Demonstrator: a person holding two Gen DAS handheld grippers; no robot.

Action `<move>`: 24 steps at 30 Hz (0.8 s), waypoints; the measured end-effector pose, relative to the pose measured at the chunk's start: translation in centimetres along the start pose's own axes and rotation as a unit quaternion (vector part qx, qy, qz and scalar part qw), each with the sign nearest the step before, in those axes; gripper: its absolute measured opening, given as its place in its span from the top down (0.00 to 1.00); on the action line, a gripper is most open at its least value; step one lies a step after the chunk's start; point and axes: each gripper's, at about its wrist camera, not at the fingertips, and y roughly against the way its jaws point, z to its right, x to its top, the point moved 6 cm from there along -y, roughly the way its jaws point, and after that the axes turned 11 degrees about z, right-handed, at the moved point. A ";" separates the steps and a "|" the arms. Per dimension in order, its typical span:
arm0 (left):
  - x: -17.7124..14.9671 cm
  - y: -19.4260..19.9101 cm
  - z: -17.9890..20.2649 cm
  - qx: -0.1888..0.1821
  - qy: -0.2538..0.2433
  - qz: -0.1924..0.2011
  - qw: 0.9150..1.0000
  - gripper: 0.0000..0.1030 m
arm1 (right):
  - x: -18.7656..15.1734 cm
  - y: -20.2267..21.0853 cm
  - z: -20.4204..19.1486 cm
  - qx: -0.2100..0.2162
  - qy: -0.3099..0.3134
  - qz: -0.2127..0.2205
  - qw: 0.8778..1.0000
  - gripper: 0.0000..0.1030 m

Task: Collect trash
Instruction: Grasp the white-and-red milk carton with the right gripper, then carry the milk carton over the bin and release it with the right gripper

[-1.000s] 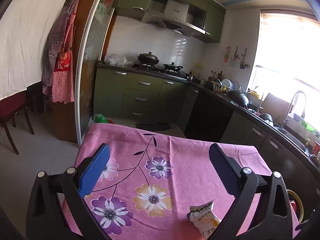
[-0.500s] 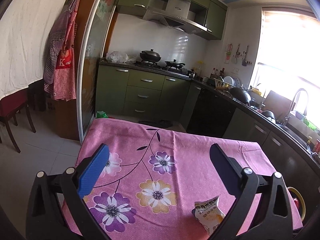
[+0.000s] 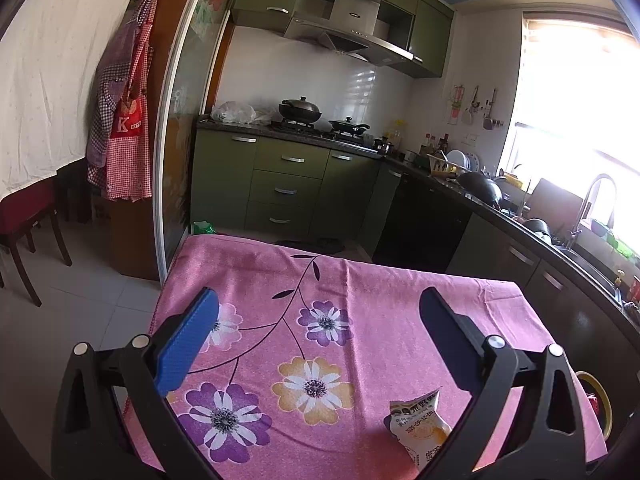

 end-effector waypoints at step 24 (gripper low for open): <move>-0.6 -0.6 -0.6 0.014 -0.006 -0.005 1.000 0.07 | -1.1 16.4 14.9 -0.116 -0.186 0.160 0.963 0.47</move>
